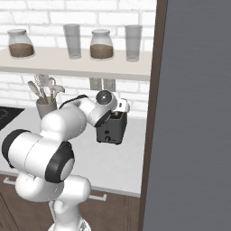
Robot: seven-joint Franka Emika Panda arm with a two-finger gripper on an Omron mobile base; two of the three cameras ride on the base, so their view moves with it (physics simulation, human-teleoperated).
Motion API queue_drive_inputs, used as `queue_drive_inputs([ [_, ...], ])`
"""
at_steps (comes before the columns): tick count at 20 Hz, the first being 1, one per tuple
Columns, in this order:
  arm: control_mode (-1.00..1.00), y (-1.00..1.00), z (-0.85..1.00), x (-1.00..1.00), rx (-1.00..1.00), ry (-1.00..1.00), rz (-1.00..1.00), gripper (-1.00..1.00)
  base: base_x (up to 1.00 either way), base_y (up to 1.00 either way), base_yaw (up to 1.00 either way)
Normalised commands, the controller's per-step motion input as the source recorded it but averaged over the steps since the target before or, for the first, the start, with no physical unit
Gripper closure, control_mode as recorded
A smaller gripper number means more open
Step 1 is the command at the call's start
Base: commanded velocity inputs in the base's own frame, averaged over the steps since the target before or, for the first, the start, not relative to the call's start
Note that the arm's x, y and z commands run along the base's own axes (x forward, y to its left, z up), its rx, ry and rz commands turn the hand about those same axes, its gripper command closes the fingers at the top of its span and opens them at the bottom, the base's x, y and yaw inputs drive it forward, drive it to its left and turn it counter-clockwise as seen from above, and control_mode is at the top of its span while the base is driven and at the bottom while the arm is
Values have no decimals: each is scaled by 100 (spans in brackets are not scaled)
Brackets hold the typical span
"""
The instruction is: Start the toaster. Once the lever pops up, take the bread to the plate on the dining counter.
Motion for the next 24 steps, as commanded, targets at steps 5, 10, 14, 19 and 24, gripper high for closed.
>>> queue_drive_inputs([
  [5,-100,0,0,0,0,0,0,-100,0,0,0],
  [10,-100,0,0,0,0,0,0,-100,0,0,0],
  [14,-100,0,0,0,0,0,0,-100,0,0,0],
  [19,-100,0,0,0,0,0,0,-100,0,0,0],
  [24,-100,0,0,0,0,0,0,-100,0,0,0],
])
